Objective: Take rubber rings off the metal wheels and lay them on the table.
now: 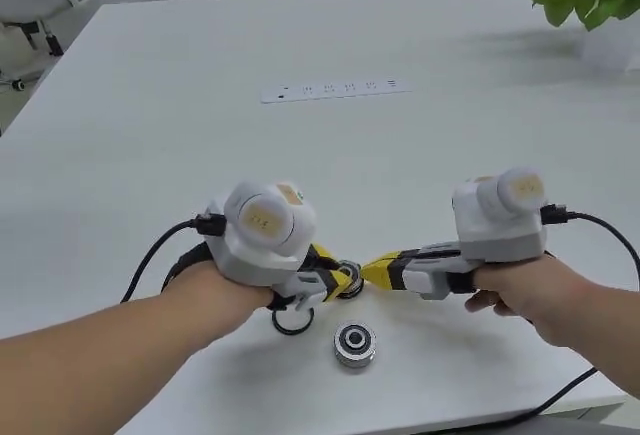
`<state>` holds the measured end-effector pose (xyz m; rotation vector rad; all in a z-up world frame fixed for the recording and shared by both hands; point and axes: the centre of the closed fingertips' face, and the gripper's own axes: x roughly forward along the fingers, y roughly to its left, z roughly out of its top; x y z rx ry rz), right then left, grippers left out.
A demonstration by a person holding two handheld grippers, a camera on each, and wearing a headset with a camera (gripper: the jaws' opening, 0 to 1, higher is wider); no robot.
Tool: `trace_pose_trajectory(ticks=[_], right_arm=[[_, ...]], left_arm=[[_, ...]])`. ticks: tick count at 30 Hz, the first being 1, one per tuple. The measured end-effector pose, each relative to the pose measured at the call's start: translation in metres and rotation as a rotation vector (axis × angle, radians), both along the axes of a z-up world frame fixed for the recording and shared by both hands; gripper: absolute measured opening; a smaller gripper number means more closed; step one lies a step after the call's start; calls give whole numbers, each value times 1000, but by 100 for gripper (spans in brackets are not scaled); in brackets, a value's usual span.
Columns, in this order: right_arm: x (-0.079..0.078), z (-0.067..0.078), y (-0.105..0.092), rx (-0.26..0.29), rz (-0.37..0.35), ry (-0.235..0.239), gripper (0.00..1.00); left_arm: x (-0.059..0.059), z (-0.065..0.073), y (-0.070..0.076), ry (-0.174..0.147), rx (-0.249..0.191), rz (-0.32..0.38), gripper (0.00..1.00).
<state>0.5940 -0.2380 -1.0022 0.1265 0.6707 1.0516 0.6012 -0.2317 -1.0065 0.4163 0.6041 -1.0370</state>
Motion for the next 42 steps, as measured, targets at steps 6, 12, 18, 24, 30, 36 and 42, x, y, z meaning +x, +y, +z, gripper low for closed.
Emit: trace_pose_trajectory(ticks=[6, 12, 18, 24, 30, 36, 42], right_arm=[[-3, 2, 3, 5, 3, 5, 0], [-4, 2, 5, -2, 18, -7, 0], [-7, 3, 8, -11, 34, -23, 0], [-7, 10, 12, 8, 72, -47, 0], [-3, 7, 8, -2, 75, -95, 0], [2, 6, 2, -1, 43, -98, 0], [-1, 9, 4, 7, 42, -89, 0]], left_arm=[[-1, 0, 0, -5, 7, -1, 13], [-1, 0, 0, -3, 7, -1, 13], [-2, 0, 0, -1, 5, 1, 13], [-2, 0, -1, -7, 6, 2, 13], [-3, 1, -1, -7, 6, 9, 13], [-4, 1, -1, -3, 16, 2, 13], [-6, 3, -2, 12, 14, -15, 16]])
